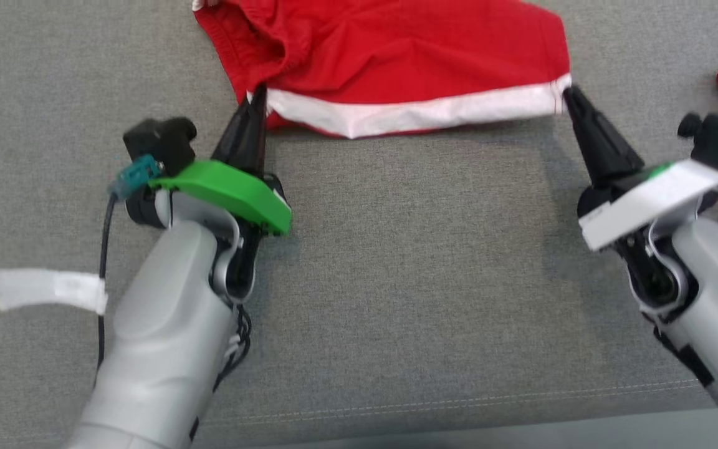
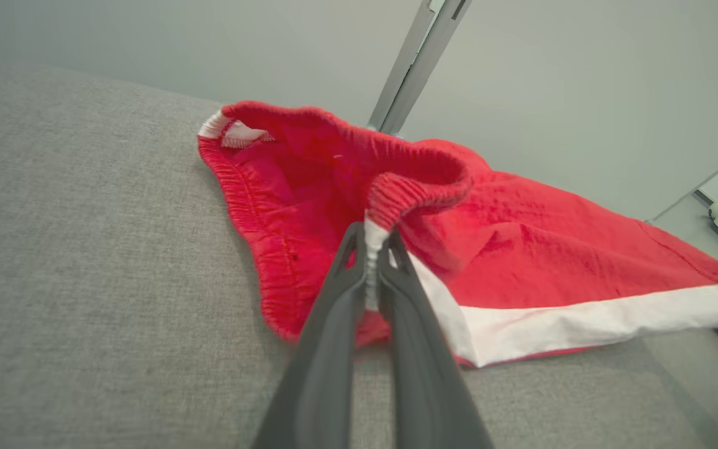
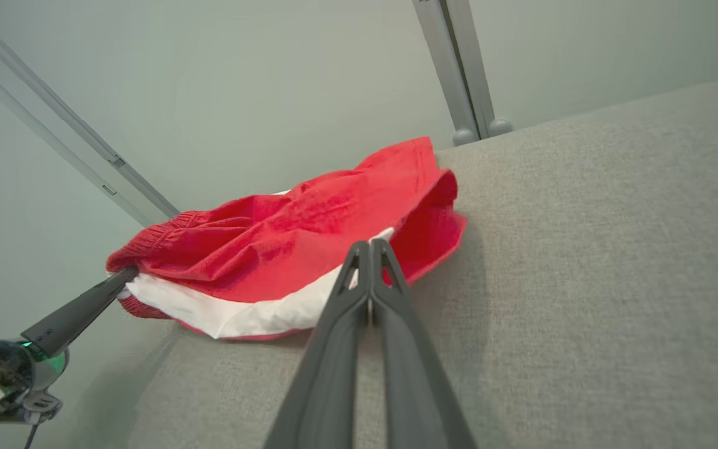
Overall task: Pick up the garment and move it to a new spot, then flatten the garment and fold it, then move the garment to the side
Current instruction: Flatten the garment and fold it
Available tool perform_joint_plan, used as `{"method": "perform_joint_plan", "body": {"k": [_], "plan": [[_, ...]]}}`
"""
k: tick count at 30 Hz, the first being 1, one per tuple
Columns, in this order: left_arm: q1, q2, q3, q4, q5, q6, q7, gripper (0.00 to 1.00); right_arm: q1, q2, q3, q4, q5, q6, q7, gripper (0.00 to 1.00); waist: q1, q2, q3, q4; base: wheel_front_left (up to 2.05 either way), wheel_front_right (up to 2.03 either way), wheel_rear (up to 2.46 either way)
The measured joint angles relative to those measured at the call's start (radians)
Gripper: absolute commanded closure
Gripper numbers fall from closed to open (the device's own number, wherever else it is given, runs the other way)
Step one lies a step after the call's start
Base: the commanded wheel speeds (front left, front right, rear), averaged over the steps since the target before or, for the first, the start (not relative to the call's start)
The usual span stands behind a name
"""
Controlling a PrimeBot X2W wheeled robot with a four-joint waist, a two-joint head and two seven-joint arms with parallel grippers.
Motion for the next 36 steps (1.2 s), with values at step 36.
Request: {"method": "perform_joint_plan", "body": {"k": [36], "plan": [[0.874,0.283,-0.091,-0.798,-0.108,0.238,0.407,1.00,0.870,0.082,-0.358,-0.347,-0.116,0.000,0.182,1.00,-0.0001,0.0000,-0.279,-0.040,0.00,0.00,0.00]]}}
